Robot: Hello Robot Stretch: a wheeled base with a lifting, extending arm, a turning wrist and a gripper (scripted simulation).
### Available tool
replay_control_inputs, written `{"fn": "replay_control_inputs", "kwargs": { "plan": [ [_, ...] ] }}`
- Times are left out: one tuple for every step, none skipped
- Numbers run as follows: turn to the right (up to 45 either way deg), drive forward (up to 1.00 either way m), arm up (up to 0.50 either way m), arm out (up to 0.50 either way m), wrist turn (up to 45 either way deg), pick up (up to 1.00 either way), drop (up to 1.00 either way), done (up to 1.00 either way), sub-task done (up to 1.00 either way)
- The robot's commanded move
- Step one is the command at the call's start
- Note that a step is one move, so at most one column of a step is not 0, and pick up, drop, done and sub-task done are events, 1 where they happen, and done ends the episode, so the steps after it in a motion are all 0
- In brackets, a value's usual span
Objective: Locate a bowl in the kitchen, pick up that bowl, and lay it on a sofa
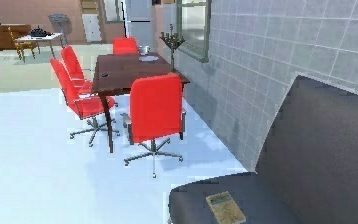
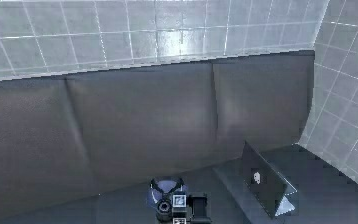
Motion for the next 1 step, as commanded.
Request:
{"fn": "replay_control_inputs", "kwargs": {
  "plan": [
    [0.0, 0.0, 0.0, 0.0, 0.0, 0.0, 0.0, 1.0, 0.0]
  ]
}}
